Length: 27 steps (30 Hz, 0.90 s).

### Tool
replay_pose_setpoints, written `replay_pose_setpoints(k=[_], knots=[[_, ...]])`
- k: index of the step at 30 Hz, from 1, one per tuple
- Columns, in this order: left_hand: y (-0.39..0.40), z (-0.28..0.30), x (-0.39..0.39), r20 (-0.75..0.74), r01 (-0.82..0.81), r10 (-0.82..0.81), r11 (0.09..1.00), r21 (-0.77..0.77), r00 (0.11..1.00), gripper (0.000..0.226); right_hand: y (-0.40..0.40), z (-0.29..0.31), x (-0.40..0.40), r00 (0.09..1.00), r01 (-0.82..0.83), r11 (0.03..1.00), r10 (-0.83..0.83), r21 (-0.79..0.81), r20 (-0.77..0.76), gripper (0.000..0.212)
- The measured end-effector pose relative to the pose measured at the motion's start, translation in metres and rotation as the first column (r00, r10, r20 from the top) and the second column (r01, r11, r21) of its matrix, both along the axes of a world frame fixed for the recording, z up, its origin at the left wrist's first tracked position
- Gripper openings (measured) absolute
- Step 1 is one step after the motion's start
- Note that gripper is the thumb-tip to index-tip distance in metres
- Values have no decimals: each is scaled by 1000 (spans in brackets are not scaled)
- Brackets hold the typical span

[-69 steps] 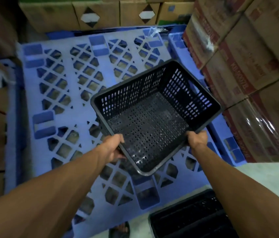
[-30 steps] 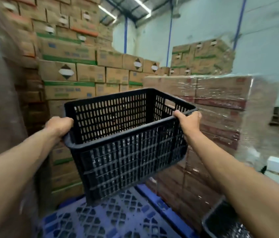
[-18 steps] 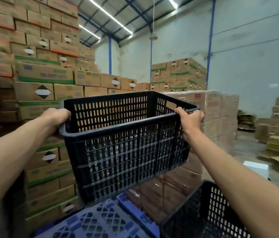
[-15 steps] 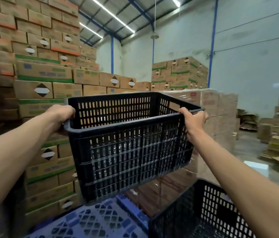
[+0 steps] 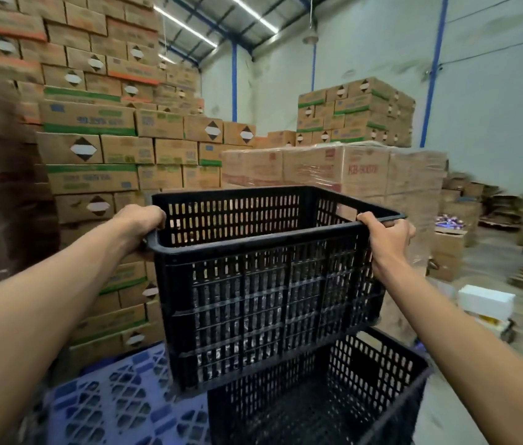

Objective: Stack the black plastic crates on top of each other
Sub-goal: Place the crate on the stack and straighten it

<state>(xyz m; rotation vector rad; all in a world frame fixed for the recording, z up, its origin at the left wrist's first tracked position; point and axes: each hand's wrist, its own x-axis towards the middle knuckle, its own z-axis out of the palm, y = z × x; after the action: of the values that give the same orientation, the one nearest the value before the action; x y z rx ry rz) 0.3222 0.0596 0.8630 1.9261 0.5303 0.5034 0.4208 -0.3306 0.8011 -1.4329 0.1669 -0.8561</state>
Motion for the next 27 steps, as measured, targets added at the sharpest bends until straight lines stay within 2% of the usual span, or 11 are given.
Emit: replay_pose_setpoints(k=[6,8,13,16,20,27], knots=[[-52,-14,-37,-10,-2,2,1000,10,1000,7,-49,-40,-30,999,-45,990,49,130,-24,51],[-63,-28,-52,-18,-10,10,1000,15,1000,16,-65,-50,-42,997,-67,989,73,132,-37,51],[-85,-66,-80,-67,14,-16,999,-32,998,32,-98,-68,-67,972,-197,969,213,149,-101,72],[-98,-81,-94,-100,-3,-3,998,-65,995,34,-110,-76,-79,961,-240,955,259,174,-93,82],[-120,-96,-109,-91,-70,68,997,-17,994,26,-125,-94,-86,958,-260,950,277,171,-80,59],[-142,-100,-107,-100,-166,170,985,49,980,33,-145,-101,-57,928,-362,928,368,83,-63,51]])
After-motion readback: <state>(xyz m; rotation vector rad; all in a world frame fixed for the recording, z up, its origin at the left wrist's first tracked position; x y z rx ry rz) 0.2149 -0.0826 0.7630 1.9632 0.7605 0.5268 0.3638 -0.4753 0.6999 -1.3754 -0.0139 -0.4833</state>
